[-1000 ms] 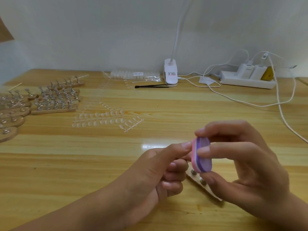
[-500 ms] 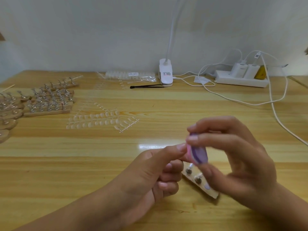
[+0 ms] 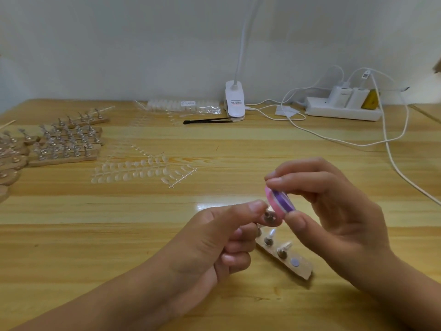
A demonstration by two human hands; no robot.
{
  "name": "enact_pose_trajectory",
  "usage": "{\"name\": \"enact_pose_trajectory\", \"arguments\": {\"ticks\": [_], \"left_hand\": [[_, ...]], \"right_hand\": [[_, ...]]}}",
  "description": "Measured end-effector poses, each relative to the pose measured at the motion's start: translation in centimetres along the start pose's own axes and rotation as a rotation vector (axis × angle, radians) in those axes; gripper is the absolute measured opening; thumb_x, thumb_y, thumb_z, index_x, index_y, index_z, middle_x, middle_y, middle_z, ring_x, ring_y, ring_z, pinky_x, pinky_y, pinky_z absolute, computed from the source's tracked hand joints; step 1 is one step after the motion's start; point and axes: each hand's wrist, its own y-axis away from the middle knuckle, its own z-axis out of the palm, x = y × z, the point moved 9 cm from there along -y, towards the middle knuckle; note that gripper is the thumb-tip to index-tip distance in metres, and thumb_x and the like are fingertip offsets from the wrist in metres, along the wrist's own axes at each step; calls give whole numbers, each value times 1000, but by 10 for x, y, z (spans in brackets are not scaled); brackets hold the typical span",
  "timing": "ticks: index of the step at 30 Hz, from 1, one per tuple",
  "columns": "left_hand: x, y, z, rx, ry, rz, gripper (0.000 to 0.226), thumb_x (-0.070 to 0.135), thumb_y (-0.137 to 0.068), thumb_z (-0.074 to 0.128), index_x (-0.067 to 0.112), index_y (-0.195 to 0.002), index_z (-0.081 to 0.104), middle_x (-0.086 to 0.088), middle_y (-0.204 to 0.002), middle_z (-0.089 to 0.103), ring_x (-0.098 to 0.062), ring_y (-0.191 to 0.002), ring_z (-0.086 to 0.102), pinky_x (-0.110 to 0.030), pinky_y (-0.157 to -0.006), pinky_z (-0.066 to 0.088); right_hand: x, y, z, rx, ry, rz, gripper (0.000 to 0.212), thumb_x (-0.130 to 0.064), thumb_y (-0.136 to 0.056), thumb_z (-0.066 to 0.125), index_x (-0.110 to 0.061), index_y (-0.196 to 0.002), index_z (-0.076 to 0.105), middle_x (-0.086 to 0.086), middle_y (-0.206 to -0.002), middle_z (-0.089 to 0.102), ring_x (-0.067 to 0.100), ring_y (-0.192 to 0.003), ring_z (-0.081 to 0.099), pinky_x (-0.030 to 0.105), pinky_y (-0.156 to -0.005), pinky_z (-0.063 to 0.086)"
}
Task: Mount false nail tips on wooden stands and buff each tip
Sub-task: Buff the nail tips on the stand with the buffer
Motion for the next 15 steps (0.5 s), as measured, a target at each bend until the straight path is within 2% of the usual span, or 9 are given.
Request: {"name": "enact_pose_trajectory", "arguments": {"ticks": [4,8,12,15], "left_hand": [[2,0,0,-19,-36,24,21,39,-67,73,19,-65,74,12,-55,32,-3,-46,25,-10,-39,25],[1,-1,-2,-7,-81,31,21,39,-65,73,18,-65,74,12,-55,32,-4,-45,24,-11,-39,23],[2,0,2,-32,-107,56,25,40,-67,73,16,-74,76,12,-55,32,-3,-45,27,-10,-39,27],[4,1,5,-43,-159,78,20,41,-69,70,22,-62,73,14,-54,35,-4,-46,27,-9,-41,27]], "right_hand": [[-1,-1,2,-11,-94,49,25,-34,-98,55,-13,-107,65,5,-110,63,26,-105,63,34,-87,52],[18,2,3,-16,-198,257,24,-23,-90,58,-9,-108,65,1,-104,69,15,-98,68,20,-83,53],[9,4,0,57,-254,195,30,-31,-95,57,-6,-108,66,4,-107,69,23,-102,67,26,-84,53],[20,6,5,23,-259,300,27,-30,-93,57,-9,-106,69,3,-106,71,21,-98,68,25,-82,55]]}}
